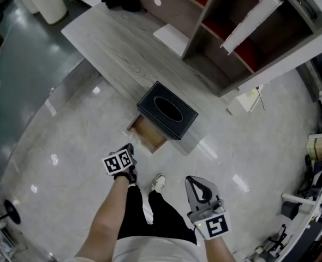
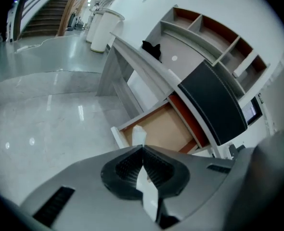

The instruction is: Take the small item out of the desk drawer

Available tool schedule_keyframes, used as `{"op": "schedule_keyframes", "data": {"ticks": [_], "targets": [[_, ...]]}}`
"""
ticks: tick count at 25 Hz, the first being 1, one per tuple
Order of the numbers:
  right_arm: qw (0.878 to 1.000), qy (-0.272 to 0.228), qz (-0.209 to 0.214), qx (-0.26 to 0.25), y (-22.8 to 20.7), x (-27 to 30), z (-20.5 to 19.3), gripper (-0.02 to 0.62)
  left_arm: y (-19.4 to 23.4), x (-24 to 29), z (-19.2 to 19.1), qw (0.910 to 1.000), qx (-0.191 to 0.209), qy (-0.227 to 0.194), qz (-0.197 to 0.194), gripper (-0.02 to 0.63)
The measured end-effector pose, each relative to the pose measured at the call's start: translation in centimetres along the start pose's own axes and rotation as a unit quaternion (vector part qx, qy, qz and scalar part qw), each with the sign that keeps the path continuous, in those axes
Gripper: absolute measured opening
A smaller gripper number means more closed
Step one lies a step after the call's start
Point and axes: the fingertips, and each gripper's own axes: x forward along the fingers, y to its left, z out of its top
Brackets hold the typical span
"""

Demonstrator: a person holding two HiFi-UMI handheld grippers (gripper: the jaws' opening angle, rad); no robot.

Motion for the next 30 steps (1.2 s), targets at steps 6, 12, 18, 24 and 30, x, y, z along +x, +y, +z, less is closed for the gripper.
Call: {"op": "schedule_keyframes", "data": {"ticks": [6, 12, 18, 24, 30], "targets": [[0.999, -0.035, 0.018, -0.013, 1.3, 0.3, 3.3, 0.021, -2.3, -5.9, 5.0, 0.9966, 0.050, -0.063, -0.019, 0.018], [0.996, -0.077, 0.038, -0.035, 2.4, 1.0, 8.1, 0.021, -5.1, -13.8, 10.8, 0.9819, 0.118, -0.146, -0.026, 0.018], [0.989, -0.134, 0.047, -0.042, 3.0, 1.1, 12.7, 0.021, -7.1, -21.0, 15.3, 0.9594, 0.171, -0.222, -0.029, 0.018], [0.983, -0.164, 0.059, -0.050, 4.1, -0.4, 15.4, 0.021, -10.5, -28.3, 18.7, 0.9306, 0.220, -0.290, -0.039, 0.018], [0.978, -0.189, 0.064, -0.062, 3.4, -2.0, 18.1, 0.021, -15.6, -34.9, 21.3, 0.8881, 0.283, -0.358, -0.056, 0.018]]}}
